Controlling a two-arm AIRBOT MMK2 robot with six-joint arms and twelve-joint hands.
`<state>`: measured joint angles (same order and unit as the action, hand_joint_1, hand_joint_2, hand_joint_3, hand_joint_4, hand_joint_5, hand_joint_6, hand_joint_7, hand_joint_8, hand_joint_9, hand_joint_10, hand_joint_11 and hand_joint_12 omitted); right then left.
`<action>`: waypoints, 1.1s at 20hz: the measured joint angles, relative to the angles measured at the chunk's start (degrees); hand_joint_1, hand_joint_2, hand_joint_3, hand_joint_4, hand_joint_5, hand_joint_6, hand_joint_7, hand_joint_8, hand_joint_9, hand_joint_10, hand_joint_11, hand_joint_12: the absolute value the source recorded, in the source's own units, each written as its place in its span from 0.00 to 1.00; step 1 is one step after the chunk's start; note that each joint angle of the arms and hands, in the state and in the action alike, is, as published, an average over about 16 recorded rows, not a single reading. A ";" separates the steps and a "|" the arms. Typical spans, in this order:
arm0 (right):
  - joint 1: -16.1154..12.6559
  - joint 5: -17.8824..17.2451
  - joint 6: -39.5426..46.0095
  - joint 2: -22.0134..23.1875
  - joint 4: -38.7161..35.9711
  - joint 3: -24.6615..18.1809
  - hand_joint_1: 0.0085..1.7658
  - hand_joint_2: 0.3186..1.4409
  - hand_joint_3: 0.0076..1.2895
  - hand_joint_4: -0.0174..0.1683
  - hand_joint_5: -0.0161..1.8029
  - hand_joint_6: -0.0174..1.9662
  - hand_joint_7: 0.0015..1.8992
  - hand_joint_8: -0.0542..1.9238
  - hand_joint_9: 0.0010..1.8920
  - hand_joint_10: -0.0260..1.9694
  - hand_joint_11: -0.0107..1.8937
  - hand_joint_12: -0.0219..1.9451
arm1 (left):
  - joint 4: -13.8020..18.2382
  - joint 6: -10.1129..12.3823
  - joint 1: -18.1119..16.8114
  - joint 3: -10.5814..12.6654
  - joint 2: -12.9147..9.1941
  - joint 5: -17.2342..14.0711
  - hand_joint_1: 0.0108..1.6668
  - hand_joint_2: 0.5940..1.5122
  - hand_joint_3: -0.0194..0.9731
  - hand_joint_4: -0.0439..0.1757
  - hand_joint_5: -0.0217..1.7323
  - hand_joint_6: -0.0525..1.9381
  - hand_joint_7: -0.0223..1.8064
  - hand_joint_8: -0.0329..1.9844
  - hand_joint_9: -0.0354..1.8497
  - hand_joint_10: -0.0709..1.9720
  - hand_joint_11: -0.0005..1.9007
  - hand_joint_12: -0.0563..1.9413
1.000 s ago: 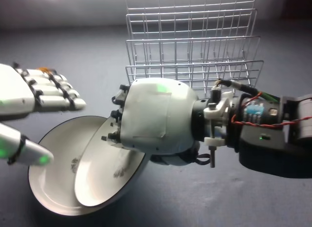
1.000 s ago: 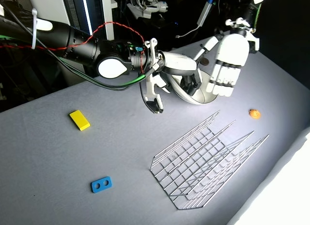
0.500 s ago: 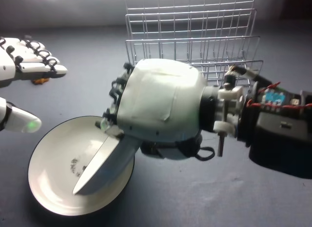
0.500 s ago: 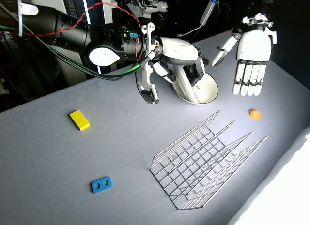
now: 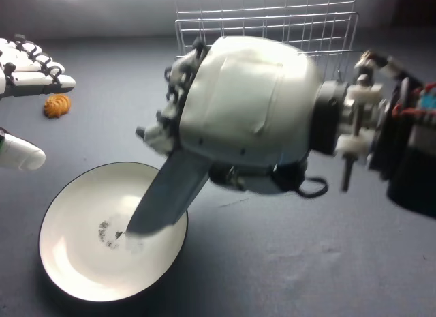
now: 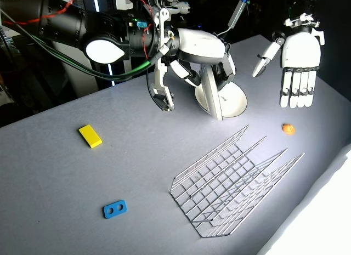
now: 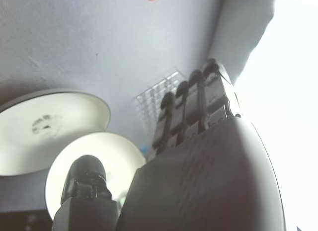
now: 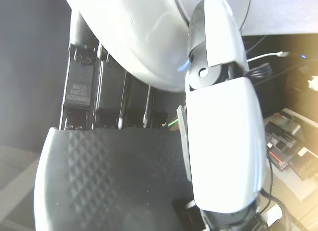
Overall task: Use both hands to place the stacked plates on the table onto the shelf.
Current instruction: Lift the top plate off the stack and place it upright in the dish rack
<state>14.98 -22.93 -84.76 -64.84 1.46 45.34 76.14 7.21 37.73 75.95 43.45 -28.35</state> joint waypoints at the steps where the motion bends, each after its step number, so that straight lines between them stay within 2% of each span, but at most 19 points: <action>1: -0.60 0.33 0.10 0.68 0.00 -0.30 0.68 0.60 0.01 0.09 0.45 0.53 0.53 0.60 0.55 0.43 0.41 0.67 | 0.18 -0.16 0.19 0.20 0.01 -0.64 0.00 0.58 0.03 0.22 0.03 0.03 0.03 0.02 0.03 0.04 0.01 0.03; 5: -3.09 1.74 0.60 3.35 -0.04 -1.20 0.68 0.60 0.00 0.08 0.44 0.54 0.53 0.61 0.54 0.45 0.40 0.69 | 1.00 -1.08 1.21 0.79 0.03 -4.54 0.00 0.57 0.03 0.22 0.03 0.03 0.02 0.02 0.03 0.04 0.01 0.03; 9: -5.69 3.13 1.65 5.68 -0.10 -1.44 0.68 0.60 0.00 0.08 0.44 0.54 0.52 0.61 0.53 0.47 0.40 0.71 | 2.67 -2.25 2.26 1.27 0.03 -10.55 0.00 0.57 0.03 0.22 0.03 0.03 0.02 0.02 0.03 0.04 0.01 0.03; 16: -9.79 4.78 6.23 8.44 -0.35 0.34 0.68 0.60 0.00 0.10 0.44 0.54 0.53 0.62 0.53 0.49 0.39 0.72 | 8.82 -4.19 3.73 1.53 0.00 -22.28 0.00 0.58 0.03 0.22 0.02 0.03 0.02 0.02 0.03 0.04 0.01 0.03; 22: -13.00 6.76 13.64 9.65 0.70 4.25 0.68 0.60 0.00 0.09 0.44 0.55 0.52 0.64 0.51 0.52 0.38 0.75 | 14.55 -4.60 4.34 0.22 -0.05 -27.70 0.00 0.59 0.03 0.22 0.02 0.03 0.02 0.02 0.03 0.04 0.01 0.03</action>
<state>1.99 -16.16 -71.12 -55.19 2.15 49.58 90.69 2.61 42.07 76.17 43.40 -56.05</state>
